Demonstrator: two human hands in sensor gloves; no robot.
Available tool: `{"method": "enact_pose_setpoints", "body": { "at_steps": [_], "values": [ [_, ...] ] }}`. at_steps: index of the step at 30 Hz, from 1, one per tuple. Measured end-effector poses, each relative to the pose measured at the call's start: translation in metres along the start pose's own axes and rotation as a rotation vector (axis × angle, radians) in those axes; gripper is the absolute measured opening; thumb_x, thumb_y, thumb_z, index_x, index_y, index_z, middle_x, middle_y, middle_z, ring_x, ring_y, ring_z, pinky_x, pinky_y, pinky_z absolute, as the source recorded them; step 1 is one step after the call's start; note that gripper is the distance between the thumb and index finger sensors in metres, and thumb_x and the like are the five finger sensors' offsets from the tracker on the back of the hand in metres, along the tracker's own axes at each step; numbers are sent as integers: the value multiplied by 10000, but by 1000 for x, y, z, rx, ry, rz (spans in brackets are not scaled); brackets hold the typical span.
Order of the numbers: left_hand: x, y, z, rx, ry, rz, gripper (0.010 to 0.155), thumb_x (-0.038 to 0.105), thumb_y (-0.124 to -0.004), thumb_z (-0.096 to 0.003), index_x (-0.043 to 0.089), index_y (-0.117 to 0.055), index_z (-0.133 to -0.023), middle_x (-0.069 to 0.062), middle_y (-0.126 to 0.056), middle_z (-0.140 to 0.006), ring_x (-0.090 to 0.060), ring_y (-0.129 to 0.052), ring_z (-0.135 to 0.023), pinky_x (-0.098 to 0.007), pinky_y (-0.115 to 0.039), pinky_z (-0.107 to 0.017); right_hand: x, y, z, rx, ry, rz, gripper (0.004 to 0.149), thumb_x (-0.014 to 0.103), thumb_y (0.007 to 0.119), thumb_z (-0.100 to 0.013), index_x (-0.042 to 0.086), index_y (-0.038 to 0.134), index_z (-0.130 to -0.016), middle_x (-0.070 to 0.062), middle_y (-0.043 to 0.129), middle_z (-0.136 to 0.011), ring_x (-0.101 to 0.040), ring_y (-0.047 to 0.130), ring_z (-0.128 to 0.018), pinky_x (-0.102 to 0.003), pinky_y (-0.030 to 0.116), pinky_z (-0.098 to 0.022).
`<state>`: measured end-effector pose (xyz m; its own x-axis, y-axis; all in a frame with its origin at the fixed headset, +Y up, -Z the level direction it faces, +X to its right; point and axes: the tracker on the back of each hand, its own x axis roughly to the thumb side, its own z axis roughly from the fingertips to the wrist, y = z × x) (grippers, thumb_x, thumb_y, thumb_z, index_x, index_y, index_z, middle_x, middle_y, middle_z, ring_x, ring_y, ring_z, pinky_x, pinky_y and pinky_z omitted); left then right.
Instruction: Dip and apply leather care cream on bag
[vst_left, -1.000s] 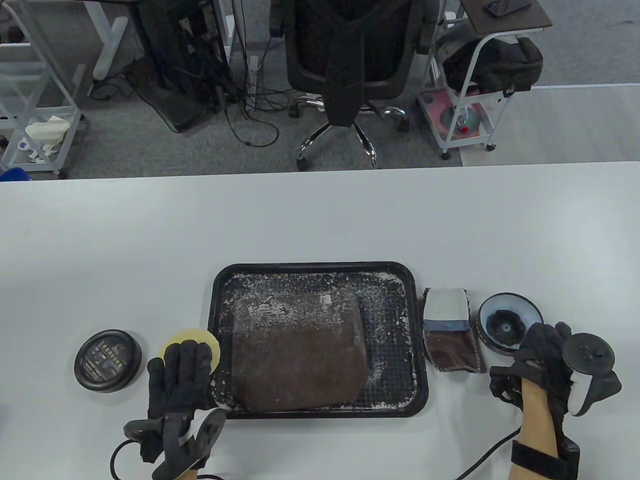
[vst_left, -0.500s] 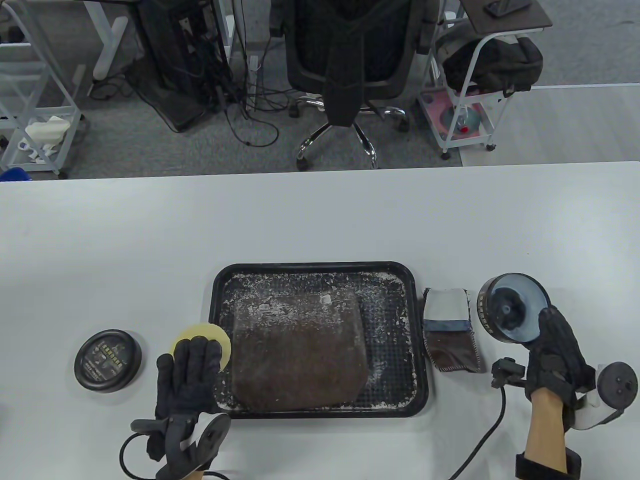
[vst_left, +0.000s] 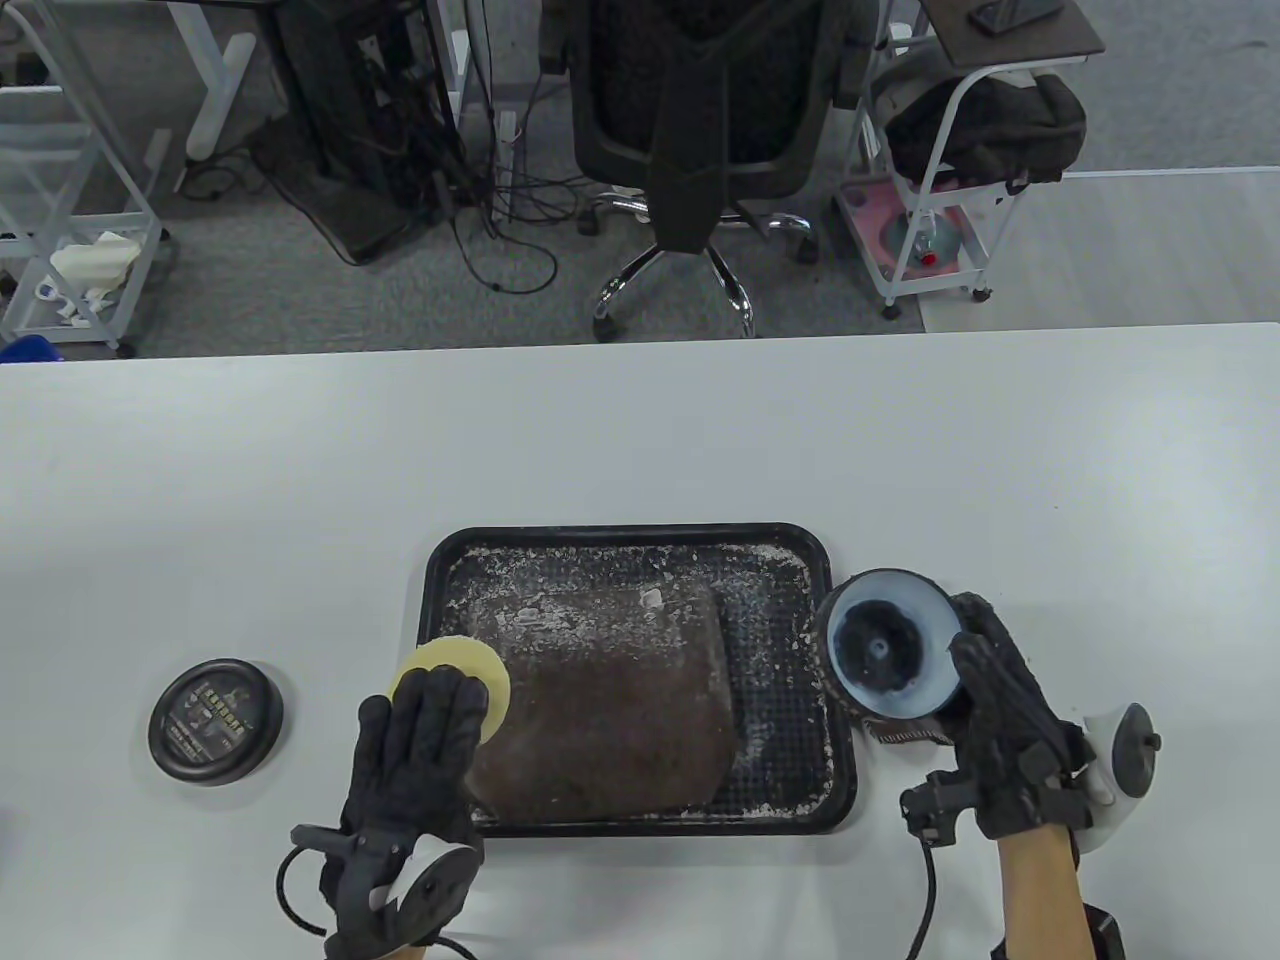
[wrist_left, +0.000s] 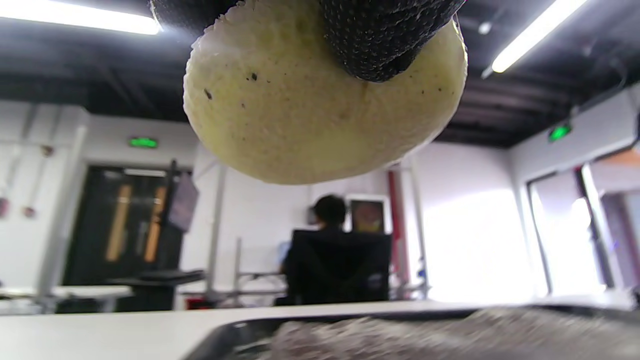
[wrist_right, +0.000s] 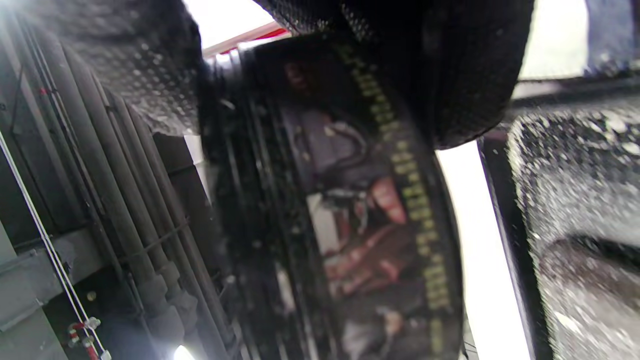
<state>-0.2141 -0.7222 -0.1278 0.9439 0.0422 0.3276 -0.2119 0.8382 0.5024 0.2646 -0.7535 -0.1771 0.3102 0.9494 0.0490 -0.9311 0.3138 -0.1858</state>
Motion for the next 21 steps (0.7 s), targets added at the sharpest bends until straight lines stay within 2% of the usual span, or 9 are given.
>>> {"method": "enact_pose_setpoints", "body": {
  "at_steps": [2,7,11,16,21],
  "values": [
    [6,1,-3,20,-32,39,532,225,-777,-452,287,-776,-981,-58,-800,-1040,-332,-866,-942,-522,-638,-718,-3,9,2,-1,4,48,856,479,912,-535,15,485,-1113,-307,790,-938,-370,1013,-689,-485,902,-480],
    [28,3,-12,79,-129,97,535,228,-776,-456,288,-767,-988,-57,-797,-1044,-328,-864,-945,-519,-638,-720,-6,38,10,-22,-56,304,865,505,924,-513,9,526,-1100,-295,831,-882,-347,1044,-633,-460,929,-435],
    [48,-1,-21,100,-203,146,536,230,-772,-468,291,-750,-1000,-57,-769,-1060,-328,-834,-965,-519,-626,-726,-15,63,15,-21,-90,401,852,494,922,-517,9,533,-1100,-298,829,-881,-358,1042,-629,-469,924,-434],
    [77,-6,-35,96,-312,144,532,239,-767,-474,302,-744,-1002,-50,-759,-1067,-320,-824,-975,-514,-621,-732,-25,83,16,15,-88,472,839,490,920,-520,9,545,-1097,-300,837,-875,-364,1045,-623,-474,924,-431],
    [104,-15,-47,79,-418,173,533,262,-770,-483,301,-724,-1013,-47,-760,-1067,-314,-830,-974,-514,-620,-735,-31,93,20,44,-90,467,835,489,913,-526,7,541,-1097,-301,833,-877,-365,1041,-625,-475,922,-431]
  ]
}}
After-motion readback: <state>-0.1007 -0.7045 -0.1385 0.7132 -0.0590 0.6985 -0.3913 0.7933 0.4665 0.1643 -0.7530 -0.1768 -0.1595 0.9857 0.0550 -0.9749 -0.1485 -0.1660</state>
